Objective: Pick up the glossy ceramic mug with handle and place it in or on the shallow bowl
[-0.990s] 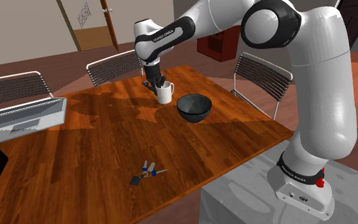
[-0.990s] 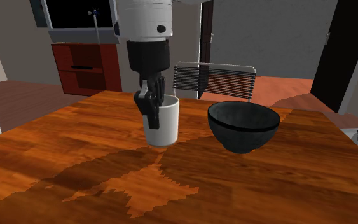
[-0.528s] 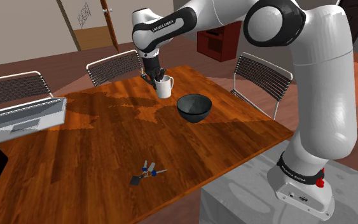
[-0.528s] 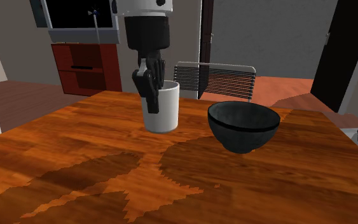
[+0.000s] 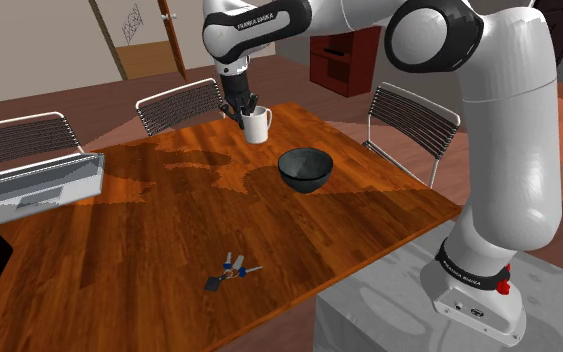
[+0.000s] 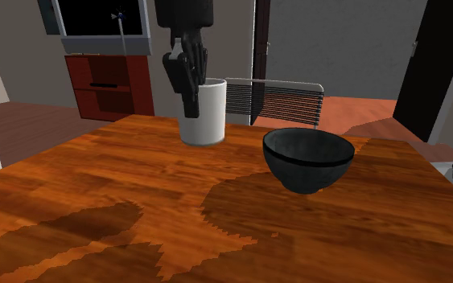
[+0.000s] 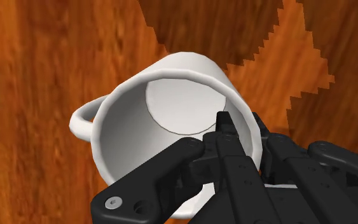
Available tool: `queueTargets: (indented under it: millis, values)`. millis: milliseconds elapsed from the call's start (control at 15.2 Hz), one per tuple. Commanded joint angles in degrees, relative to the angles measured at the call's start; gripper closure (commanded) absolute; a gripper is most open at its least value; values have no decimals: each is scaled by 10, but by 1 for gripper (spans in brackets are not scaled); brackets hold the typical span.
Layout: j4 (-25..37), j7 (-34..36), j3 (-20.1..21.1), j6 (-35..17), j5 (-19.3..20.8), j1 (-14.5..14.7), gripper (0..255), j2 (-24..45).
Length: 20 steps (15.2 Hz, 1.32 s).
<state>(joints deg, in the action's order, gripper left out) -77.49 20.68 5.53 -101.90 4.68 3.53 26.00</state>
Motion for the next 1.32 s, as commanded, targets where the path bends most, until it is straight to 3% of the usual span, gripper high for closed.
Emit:
queueTargets:
  millis: [0,594,858,1254]
  values:
    - [13,-1,0,15,0,0,255,-2]
    - [89,-4,0,84,0,2,255,5]
    - [-79,-6,2,35,-10,-8,255,-114]
    - [-262,-15,1,0,-25,-15,255,-264]
